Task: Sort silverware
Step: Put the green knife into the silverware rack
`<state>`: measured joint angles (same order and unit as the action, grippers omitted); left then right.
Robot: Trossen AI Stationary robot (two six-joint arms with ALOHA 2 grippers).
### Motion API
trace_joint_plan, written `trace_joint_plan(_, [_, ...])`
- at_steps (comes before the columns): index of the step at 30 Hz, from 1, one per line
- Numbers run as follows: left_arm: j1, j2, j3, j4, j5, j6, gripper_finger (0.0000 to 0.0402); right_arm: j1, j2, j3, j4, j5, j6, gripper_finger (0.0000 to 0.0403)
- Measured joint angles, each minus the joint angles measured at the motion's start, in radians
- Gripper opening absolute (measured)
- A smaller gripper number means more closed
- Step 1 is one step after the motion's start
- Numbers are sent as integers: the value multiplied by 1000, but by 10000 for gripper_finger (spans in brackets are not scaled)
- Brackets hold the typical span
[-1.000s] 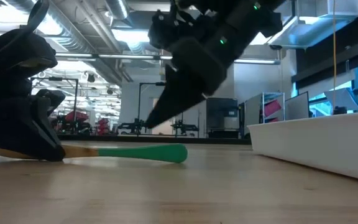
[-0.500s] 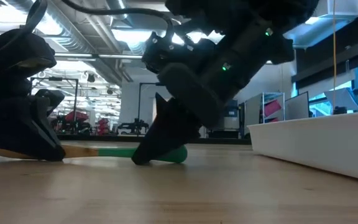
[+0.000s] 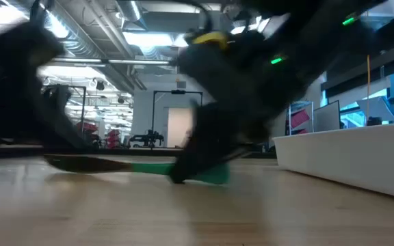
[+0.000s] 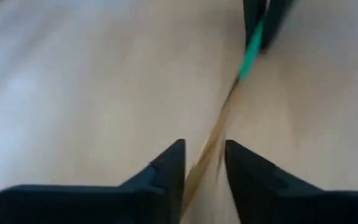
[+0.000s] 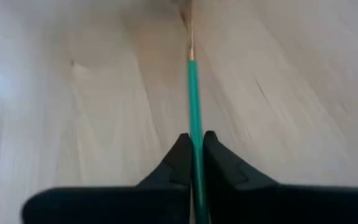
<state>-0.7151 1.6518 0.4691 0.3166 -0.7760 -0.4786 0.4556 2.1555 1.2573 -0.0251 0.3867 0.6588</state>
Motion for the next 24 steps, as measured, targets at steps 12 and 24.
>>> trace_joint_plan(12, [2, -232, 6, 26, -332, 121, 148, 236, -359, -7, -634, 177, 650, 14])
trace_joint_plan(24, [43, -104, 8, 31, -342, 7, 148, 577, -485, 194, -1533, -195, 1522, 14])
